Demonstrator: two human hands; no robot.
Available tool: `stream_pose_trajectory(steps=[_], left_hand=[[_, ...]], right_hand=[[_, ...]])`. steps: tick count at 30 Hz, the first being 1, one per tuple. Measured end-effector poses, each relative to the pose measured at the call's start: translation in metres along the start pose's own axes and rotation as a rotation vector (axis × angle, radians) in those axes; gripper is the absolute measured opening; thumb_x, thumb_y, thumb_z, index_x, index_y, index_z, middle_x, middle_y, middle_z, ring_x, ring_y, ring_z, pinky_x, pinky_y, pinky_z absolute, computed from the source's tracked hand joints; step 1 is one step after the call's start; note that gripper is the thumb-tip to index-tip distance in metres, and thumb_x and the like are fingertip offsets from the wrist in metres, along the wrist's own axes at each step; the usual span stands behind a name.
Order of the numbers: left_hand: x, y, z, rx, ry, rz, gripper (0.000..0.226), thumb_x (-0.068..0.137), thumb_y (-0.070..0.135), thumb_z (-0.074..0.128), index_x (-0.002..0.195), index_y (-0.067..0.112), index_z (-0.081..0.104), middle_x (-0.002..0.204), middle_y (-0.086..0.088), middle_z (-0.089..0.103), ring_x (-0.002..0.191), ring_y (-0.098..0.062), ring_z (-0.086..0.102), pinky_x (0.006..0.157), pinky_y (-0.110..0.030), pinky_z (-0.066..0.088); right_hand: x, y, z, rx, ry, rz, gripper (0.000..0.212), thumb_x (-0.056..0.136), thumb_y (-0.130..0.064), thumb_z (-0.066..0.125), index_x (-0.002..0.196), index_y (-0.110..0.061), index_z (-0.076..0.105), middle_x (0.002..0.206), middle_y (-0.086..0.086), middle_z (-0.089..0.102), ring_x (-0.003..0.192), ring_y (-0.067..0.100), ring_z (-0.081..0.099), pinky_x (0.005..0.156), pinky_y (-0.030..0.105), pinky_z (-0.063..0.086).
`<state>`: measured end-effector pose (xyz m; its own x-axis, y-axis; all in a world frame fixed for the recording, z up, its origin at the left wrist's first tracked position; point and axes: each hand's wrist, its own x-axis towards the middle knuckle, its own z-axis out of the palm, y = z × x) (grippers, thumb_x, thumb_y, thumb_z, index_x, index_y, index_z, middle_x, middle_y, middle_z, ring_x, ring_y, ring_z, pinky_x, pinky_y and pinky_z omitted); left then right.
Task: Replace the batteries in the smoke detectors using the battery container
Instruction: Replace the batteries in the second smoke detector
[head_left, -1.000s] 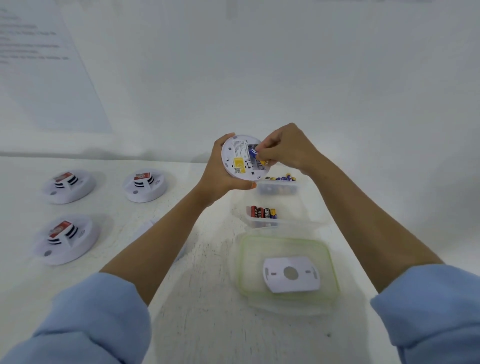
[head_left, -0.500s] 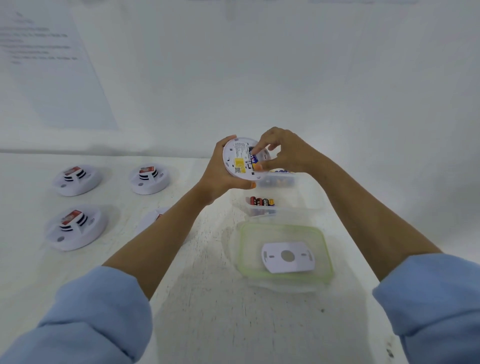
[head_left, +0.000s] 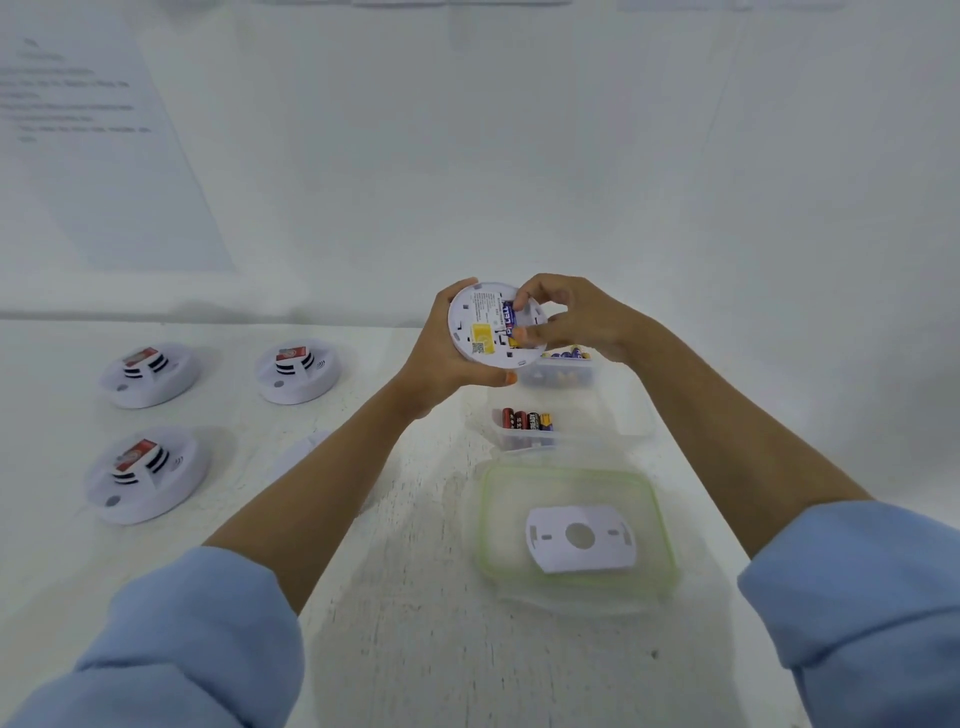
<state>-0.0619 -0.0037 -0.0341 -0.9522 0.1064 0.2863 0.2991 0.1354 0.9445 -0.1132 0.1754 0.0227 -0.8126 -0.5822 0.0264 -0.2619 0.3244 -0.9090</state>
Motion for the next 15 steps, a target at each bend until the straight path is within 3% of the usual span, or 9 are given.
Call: stream_pose_trajectory(steps=[3, 6, 7, 11, 13, 15], left_hand=[[0.008, -0.004, -0.009, 0.003, 0.015, -0.005, 0.101, 0.049, -0.002, 0.078, 0.134, 0.012, 0.027, 0.124, 0.002, 0.043, 0.109, -0.003, 0.051, 0.077, -0.017, 0.052], [0.016, -0.01, -0.016, -0.003, 0.023, -0.009, 0.1, 0.048, -0.002, 0.079, 0.132, 0.014, 0.028, 0.127, -0.002, 0.043, 0.113, -0.007, 0.05, 0.08, -0.019, 0.052], [0.02, -0.012, -0.018, 0.001, 0.02, -0.01, 0.1, 0.048, -0.002, 0.079, 0.132, 0.013, 0.028, 0.128, -0.004, 0.042, 0.114, -0.009, 0.05, 0.08, -0.02, 0.053], [0.027, -0.022, -0.019, 0.042, 0.027, -0.009, 0.102, 0.047, 0.001, 0.08, 0.134, 0.01, 0.027, 0.129, -0.007, 0.042, 0.115, -0.01, 0.049, 0.086, -0.023, 0.053], [0.03, -0.025, -0.019, 0.067, 0.031, -0.004, 0.1, 0.047, 0.003, 0.08, 0.132, 0.012, 0.028, 0.128, -0.005, 0.042, 0.114, -0.009, 0.049, 0.086, -0.019, 0.052], [0.033, -0.027, -0.02, 0.088, 0.035, 0.005, 0.099, 0.047, 0.004, 0.08, 0.131, 0.013, 0.028, 0.126, -0.003, 0.042, 0.113, -0.008, 0.049, 0.085, -0.017, 0.051]], right_hand=[[0.015, 0.007, -0.01, 0.141, 0.131, 0.108, 0.014, 0.086, -0.004, 0.058, 0.094, -0.015, 0.062, 0.086, 0.001, 0.064, 0.067, 0.014, 0.062, 0.065, 0.024, 0.052], [0.034, 0.024, -0.014, -0.159, 0.216, 0.214, 0.021, 0.088, -0.003, 0.054, 0.106, -0.002, 0.064, 0.078, 0.001, 0.059, 0.057, 0.013, 0.046, 0.052, 0.019, 0.039], [0.042, 0.031, -0.011, -0.261, 0.181, 0.245, 0.022, 0.088, -0.004, 0.056, 0.107, -0.001, 0.064, 0.082, 0.003, 0.061, 0.058, 0.013, 0.045, 0.05, 0.018, 0.038], [0.069, 0.06, 0.002, -0.561, 0.034, 0.328, 0.036, 0.083, -0.018, 0.067, 0.117, -0.006, 0.063, 0.119, 0.01, 0.063, 0.091, 0.018, 0.053, 0.079, 0.026, 0.039], [0.079, 0.067, 0.006, -0.64, -0.021, 0.343, 0.042, 0.082, -0.025, 0.068, 0.12, -0.009, 0.061, 0.123, 0.007, 0.061, 0.102, 0.022, 0.055, 0.082, 0.025, 0.038], [0.085, 0.07, 0.009, -0.719, -0.059, 0.335, 0.033, 0.084, -0.026, 0.066, 0.112, -0.01, 0.064, 0.118, 0.007, 0.063, 0.098, 0.023, 0.057, 0.079, 0.026, 0.039]])
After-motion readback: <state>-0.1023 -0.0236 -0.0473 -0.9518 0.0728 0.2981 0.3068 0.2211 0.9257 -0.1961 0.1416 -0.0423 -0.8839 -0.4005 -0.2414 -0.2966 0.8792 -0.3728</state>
